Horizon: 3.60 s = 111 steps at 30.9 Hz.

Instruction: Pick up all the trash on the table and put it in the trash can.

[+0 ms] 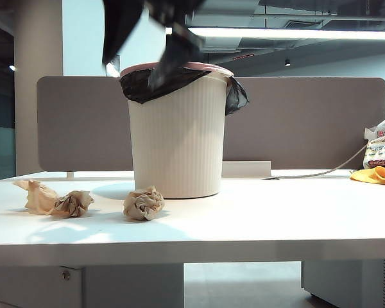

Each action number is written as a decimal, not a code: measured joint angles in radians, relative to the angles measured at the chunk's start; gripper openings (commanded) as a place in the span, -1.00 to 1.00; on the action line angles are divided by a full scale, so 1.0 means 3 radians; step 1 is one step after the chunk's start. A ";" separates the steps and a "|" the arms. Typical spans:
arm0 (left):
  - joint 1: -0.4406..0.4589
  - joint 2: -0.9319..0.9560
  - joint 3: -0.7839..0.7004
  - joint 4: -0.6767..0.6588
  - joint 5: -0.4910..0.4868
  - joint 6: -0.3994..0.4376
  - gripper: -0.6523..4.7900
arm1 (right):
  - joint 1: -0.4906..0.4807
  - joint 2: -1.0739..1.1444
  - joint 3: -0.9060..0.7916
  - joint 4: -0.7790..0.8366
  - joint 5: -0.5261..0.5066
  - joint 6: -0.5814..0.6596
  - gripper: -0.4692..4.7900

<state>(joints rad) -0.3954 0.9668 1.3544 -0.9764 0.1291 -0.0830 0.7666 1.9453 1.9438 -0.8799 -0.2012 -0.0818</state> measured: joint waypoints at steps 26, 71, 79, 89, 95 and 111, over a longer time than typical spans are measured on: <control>0.0000 -0.0010 -0.0022 0.0033 0.0004 0.0000 1.00 | -0.0107 0.0647 -0.1080 0.1488 0.0474 -0.0003 -0.08; -0.0001 0.0633 -0.0024 0.1965 0.0126 -0.0001 1.00 | -0.1074 0.0623 0.1142 0.1631 0.0131 0.0159 -0.83; 0.0000 0.0633 -0.0023 0.1968 0.0127 0.0000 1.00 | -0.1067 0.0687 0.1139 0.1587 -0.0128 0.0156 0.81; 0.0000 0.0628 -0.0023 0.1933 0.0128 -0.0001 1.00 | -0.1069 0.0654 0.1219 0.1338 -0.0090 -0.0005 0.82; 0.0003 0.0420 -0.0024 0.1687 0.0090 0.0006 1.00 | -0.0944 0.0376 0.1306 0.1021 -0.0148 0.0008 0.82; 0.0004 -0.0385 -0.0015 0.0320 -0.0467 0.0011 1.00 | 0.0009 0.0369 0.1235 0.0493 -0.0215 -0.0163 0.82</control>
<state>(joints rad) -0.3943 0.8513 1.3499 -0.8803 -0.0109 -0.0795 0.7692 2.0560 2.3142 -0.7319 -0.2657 -0.1307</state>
